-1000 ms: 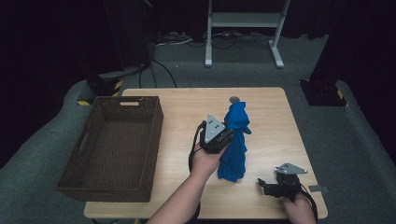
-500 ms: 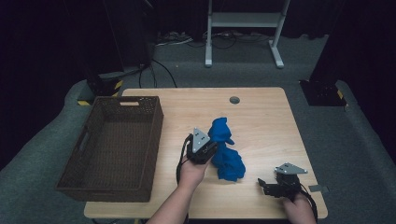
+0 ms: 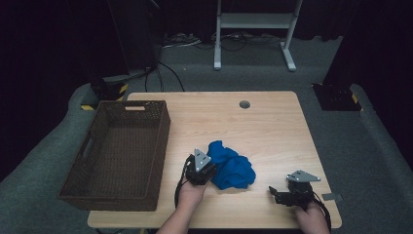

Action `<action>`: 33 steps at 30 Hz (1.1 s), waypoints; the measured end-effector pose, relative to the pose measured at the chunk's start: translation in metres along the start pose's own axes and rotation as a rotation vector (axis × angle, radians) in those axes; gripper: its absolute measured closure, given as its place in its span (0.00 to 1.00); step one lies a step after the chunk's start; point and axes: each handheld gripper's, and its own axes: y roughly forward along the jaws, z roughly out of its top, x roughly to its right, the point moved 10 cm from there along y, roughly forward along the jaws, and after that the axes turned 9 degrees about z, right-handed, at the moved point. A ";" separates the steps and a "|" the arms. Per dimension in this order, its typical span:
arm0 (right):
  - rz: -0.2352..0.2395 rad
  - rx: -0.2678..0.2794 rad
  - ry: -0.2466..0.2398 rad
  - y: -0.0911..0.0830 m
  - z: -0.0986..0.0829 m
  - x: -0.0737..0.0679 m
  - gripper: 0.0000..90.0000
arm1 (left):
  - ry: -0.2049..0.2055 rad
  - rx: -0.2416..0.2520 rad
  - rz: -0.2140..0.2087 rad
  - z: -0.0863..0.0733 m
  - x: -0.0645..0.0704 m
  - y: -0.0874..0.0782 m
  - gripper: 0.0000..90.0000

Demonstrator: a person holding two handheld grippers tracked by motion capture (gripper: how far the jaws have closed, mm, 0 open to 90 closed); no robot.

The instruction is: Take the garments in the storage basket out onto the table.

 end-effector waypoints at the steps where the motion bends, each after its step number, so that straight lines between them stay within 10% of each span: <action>1: 0.000 0.000 0.000 0.000 0.000 0.000 0.13 | 0.013 -0.015 0.010 -0.004 0.000 0.000 0.79; 12: 0.000 0.000 0.000 0.000 0.000 0.000 0.13 | 0.088 -0.145 0.073 -0.019 -0.006 -0.006 0.54; 21: 0.000 0.000 -0.001 0.000 0.000 0.000 0.13 | 0.076 -0.052 0.126 0.014 -0.022 -0.041 0.45; 28: -0.001 -0.001 -0.001 0.000 0.000 0.000 0.13 | 0.126 -0.011 0.091 0.033 -0.004 -0.049 0.45; 33: -0.001 -0.001 -0.002 0.000 0.000 0.000 0.13 | 0.158 -0.072 0.028 0.023 0.016 -0.031 0.46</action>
